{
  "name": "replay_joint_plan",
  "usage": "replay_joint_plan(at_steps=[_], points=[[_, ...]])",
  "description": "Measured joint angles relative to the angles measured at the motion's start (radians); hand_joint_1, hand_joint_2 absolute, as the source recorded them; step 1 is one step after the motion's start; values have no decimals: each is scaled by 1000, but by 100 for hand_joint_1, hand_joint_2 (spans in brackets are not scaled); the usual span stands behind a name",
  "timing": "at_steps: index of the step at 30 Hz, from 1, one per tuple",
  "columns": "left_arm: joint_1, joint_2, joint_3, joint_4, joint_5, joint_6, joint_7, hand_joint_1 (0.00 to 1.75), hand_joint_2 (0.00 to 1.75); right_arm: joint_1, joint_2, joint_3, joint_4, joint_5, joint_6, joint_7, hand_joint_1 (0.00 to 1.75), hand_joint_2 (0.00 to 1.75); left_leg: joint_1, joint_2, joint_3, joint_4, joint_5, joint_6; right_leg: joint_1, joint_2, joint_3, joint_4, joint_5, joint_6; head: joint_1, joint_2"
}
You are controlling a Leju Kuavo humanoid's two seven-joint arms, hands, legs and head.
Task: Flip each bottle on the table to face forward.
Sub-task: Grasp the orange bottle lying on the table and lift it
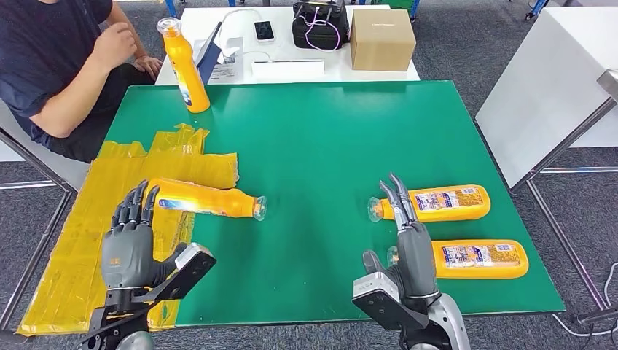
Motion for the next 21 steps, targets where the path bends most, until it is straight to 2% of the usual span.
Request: replay_joint_plan(at_steps=[2, 4, 6, 9, 13, 16, 21], points=[[9, -7, 5, -13, 103, 72, -58, 0, 175, 3, -1, 0, 0, 3, -2, 0, 0, 0, 0, 0, 0, 0, 0, 0, 0, 0, 0, 0, 0, 0, 0, 0], [22, -14, 9, -34, 286, 113, -135, 0, 87, 7, -2, 1, -1, 5, -8, -1, 0, 0, 0, 0, 0, 0, 0, 0, 0, 0, 0, 0, 0, 0, 0, 0], [32, -20, 11, -54, 525, 78, -203, 0, 0, 11, -3, 1, -1, 7, -21, -1, 0, 0, 0, 0, 0, 0, 0, 0, 0, 0, 0, 0, 0, 0, 0, 0], [38, -25, 10, -71, 822, -42, -245, 0, 0, 21, -7, 1, -8, 16, -47, 1, 0, 0, 0, 0, 0, 0, 0, 0, 0, 0, 0, 0, 0, 0, 0, 0], [48, -27, -3, -86, 1063, -143, -289, 0, 0, 36, -14, -2, -28, 39, -73, 18, 0, 175, 0, 0, 0, 0, 0, 0, 0, 0, 0, 0, 0, 0, 0, 0], [62, -27, -20, -103, 1148, -167, -326, 0, 0, 58, -22, -8, -54, 60, -81, 35, 0, 175, 0, 0, 0, 0, 0, 0, 0, 0, 0, 0, 0, 0, 0, 0], [85, -26, -51, -117, 1188, -184, -364, 0, 0, 122, -64, -25, -103, 102, -117, 68, 0, 175, 0, 0, 0, 0, -1, 0, -1, 0, 0, -1, 0, 0, 0, 0]])
